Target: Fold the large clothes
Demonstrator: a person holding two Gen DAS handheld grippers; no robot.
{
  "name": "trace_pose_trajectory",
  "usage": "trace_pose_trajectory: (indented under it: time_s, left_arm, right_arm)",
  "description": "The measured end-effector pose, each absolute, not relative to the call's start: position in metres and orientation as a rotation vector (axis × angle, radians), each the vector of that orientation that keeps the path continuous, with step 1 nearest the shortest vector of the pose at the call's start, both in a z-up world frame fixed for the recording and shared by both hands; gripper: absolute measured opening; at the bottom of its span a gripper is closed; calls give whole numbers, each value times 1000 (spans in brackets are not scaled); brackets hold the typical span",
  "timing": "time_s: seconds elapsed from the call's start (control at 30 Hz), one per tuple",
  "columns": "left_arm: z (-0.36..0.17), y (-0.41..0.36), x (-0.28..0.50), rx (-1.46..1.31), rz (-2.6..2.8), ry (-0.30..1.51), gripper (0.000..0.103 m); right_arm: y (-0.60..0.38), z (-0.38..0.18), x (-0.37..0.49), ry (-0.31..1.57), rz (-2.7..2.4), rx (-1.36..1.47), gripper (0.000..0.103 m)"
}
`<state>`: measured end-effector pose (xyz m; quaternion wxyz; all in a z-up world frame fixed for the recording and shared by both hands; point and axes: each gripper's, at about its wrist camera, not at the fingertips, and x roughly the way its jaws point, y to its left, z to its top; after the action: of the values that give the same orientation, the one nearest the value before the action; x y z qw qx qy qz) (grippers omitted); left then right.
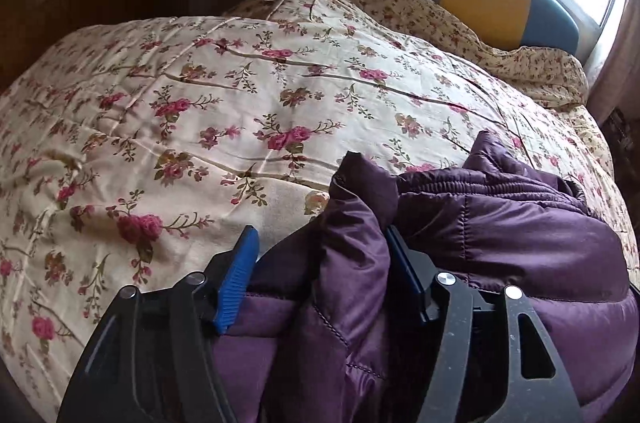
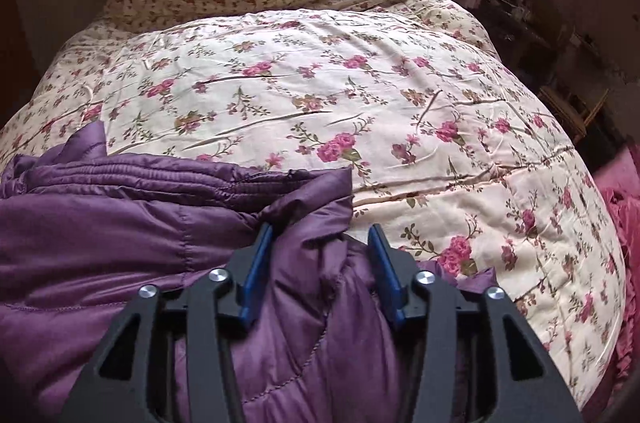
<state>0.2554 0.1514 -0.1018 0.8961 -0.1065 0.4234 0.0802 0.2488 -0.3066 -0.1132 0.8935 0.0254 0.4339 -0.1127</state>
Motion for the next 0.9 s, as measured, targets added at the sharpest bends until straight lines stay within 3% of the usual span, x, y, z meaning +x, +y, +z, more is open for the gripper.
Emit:
trace_pose_trajectory:
  time_s: [0.2, 0.5, 0.9]
  left_arm:
    - [-105, 141, 258, -173, 201, 868, 71]
    - [-103, 140, 258, -164, 206, 864, 71]
    - [-40, 124, 208, -128, 105, 690, 75]
  right_arm:
    - [-307, -118, 254, 903, -303, 33, 72]
    - [-310, -116, 252, 903, -353, 26, 85]
    - [-299, -72, 236, 844, -368, 12, 90]
